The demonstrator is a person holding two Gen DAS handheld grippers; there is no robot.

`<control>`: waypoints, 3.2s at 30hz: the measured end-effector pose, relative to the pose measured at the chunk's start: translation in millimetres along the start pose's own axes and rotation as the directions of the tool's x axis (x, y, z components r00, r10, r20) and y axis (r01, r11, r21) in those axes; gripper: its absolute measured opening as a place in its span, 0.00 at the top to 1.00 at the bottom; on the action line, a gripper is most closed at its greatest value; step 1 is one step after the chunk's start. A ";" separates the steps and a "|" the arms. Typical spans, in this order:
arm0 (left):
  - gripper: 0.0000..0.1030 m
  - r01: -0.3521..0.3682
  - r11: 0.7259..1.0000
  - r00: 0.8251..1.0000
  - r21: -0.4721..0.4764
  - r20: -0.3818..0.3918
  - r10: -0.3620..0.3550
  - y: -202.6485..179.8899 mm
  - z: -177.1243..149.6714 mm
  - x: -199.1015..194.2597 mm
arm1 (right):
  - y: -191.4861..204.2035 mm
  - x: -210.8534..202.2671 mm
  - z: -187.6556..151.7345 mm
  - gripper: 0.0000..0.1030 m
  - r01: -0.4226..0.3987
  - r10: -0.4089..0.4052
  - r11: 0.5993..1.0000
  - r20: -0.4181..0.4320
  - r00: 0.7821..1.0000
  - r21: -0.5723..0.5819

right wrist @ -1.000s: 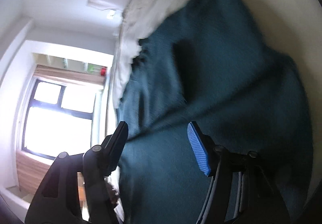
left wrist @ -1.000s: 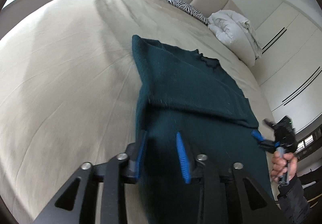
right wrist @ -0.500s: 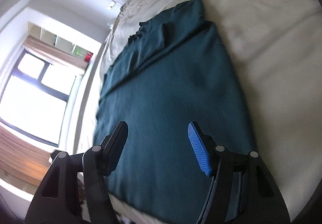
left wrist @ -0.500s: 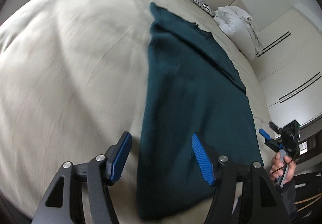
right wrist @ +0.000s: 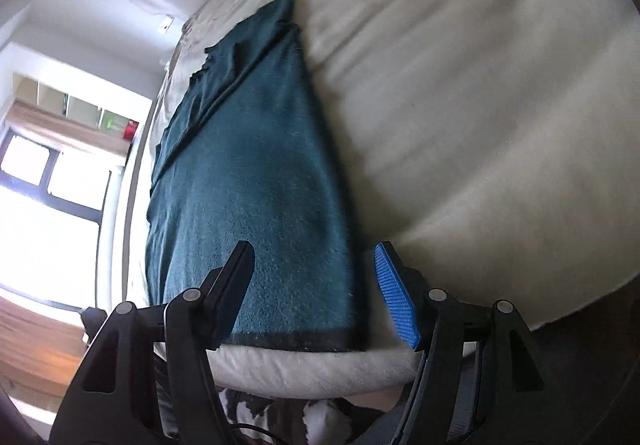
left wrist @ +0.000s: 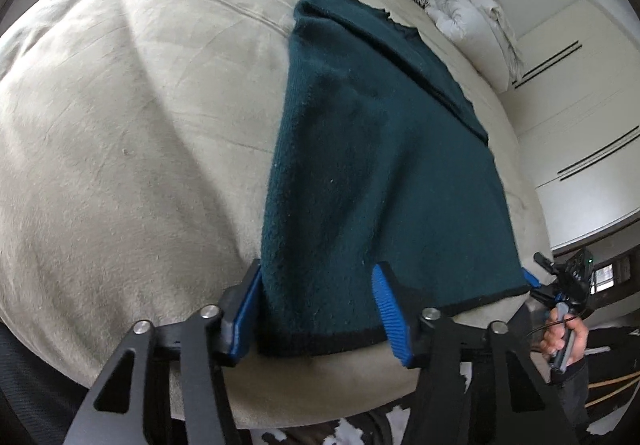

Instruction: Fold small clothes

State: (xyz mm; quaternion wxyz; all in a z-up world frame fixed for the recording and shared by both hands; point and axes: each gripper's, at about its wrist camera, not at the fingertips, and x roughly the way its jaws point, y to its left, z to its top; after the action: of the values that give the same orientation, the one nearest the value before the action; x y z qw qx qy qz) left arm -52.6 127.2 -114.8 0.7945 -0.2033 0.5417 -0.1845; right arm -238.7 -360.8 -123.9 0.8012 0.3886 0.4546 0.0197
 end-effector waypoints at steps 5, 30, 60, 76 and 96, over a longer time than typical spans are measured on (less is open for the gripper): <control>0.64 -0.011 1.000 1.000 -0.023 -0.009 0.011 5.0 -1.2 0.8 | 0.2 5.4 -0.5 0.44 0.025 -0.025 1.000 -0.024 0.999 -0.005; 0.95 0.109 0.994 0.993 -0.034 0.040 -0.107 -9.3 14.6 -32.2 | 45.7 -1.6 -1.2 0.94 -0.078 0.074 0.995 -0.065 0.995 -0.066; 0.95 0.403 0.892 0.891 -0.206 0.309 -0.332 -17.6 209.9 -14.4 | 131.8 49.4 203.5 0.94 -0.211 0.217 0.976 0.245 0.945 -0.052; 0.95 0.308 0.911 0.928 -0.275 0.297 -0.224 2.6 308.8 66.2 | 135.7 151.8 304.8 0.94 -0.098 0.095 0.995 0.263 0.960 -0.003; 0.32 0.099 0.977 0.963 -0.189 0.267 -0.045 1.4 337.0 109.4 | 103.5 212.1 344.7 0.36 -0.016 -0.017 0.993 0.268 0.963 0.120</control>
State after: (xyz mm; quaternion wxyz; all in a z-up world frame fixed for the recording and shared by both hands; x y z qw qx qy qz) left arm 300.5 113.8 -90.1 0.8271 -0.3245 0.4402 -0.1294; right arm 175.2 -415.5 -110.7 0.8304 0.4354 0.3422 -0.0608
